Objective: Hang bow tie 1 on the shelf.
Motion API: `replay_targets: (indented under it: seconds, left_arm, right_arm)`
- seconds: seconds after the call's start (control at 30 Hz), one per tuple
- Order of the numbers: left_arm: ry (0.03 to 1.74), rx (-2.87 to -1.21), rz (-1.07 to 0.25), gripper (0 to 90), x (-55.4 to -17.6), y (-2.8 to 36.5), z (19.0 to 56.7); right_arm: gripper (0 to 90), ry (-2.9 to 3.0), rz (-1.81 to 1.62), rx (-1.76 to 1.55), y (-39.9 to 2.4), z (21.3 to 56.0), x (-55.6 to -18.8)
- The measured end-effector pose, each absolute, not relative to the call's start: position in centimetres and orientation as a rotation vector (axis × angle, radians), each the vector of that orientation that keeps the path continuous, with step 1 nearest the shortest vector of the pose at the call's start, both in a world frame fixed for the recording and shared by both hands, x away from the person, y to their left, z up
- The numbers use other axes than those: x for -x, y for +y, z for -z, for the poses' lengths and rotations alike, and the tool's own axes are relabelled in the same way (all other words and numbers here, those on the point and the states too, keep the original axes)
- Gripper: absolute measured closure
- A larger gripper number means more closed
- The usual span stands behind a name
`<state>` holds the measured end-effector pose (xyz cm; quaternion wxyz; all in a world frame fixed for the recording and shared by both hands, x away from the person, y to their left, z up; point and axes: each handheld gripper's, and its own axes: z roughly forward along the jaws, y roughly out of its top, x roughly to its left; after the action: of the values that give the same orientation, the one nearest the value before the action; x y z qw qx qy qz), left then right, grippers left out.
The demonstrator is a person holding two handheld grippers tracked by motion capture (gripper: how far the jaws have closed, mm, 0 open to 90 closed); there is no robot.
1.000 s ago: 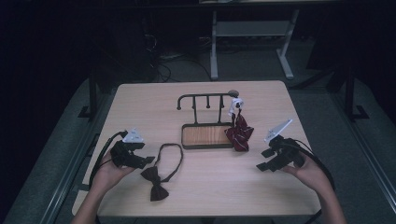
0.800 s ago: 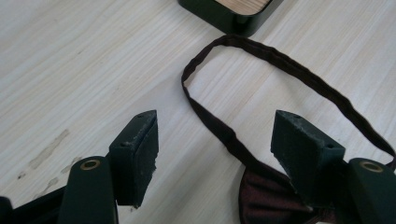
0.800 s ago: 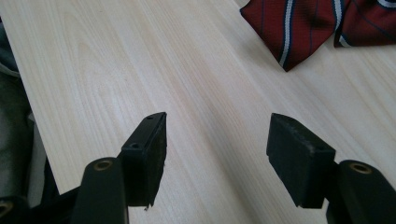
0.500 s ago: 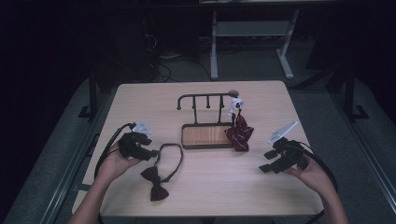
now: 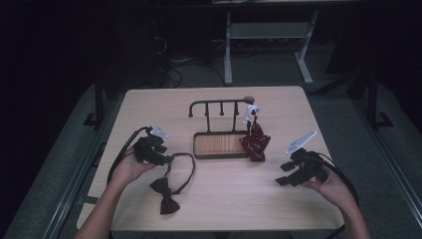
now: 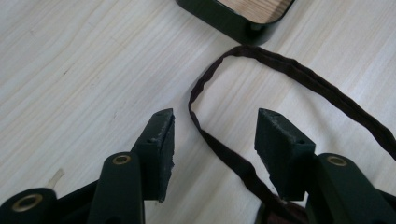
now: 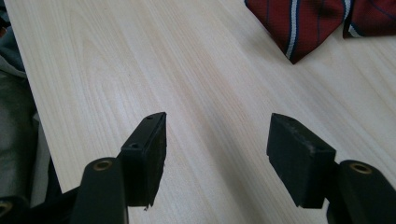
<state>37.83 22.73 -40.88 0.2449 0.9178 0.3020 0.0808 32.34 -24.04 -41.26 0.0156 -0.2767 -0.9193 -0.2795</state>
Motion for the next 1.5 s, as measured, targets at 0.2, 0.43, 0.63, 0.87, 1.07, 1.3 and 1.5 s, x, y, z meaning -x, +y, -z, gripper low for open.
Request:
replay_targets:
  seconds: [0.2,0.43,0.63,0.87,1.07,1.3,1.5]
  left_arm:
    - [0.812,-2.541,-0.226,53.1,-38.8,21.9,41.4]
    - [0.837,-2.565,-0.222,58.2,-39.4,21.5,42.0]
    - [0.871,-2.580,-0.209,63.8,-40.2,21.8,42.7]
    - [0.883,-2.584,-0.197,70.2,-40.5,21.6,43.0]
    - [0.878,-2.594,-0.173,72.9,-40.7,21.6,43.4]
    - [0.880,-2.619,-0.152,78.8,-40.9,21.2,43.9]
    - [0.853,-2.674,-0.158,88.1,-40.9,20.7,43.8]
  right_arm:
    - [37.6,-2.860,0.870,0.864,-24.1,41.2,-32.3]
    - [38.4,-2.873,0.889,0.868,-24.4,41.0,-32.3]
    - [38.4,-2.875,0.890,0.867,-24.4,40.9,-32.2]
    - [38.4,-2.872,0.886,0.869,-24.3,40.8,-32.2]
    - [38.3,-2.880,0.888,0.869,-24.3,40.7,-32.1]
    - [38.2,-2.883,0.890,0.866,-24.3,40.7,-32.2]
    - [38.4,-2.882,0.914,0.865,-24.4,40.6,-32.2]
